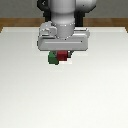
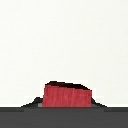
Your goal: Place the red cube on top of the green cube.
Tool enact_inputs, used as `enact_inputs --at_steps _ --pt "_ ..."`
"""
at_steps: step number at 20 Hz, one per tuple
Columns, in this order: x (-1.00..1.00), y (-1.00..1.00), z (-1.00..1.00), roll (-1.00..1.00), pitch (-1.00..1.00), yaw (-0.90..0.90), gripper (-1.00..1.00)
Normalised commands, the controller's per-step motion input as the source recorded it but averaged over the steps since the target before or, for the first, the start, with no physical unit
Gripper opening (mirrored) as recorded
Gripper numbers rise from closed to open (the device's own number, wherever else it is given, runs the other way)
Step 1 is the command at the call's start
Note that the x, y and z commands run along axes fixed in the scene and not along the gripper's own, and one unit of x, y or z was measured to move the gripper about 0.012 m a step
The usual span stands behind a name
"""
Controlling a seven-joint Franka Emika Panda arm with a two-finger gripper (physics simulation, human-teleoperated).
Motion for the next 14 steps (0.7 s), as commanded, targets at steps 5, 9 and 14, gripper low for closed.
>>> enact_inputs --at_steps 5,9,14 --pt "-0.60 0.00 0.00 0.00 0.00 0.00 -1.00" --pt "-1.00 -0.08 0.00 0.00 0.00 0.00 -1.00" --pt "0.00 -0.60 0.00 0.00 0.00 0.00 -1.00"
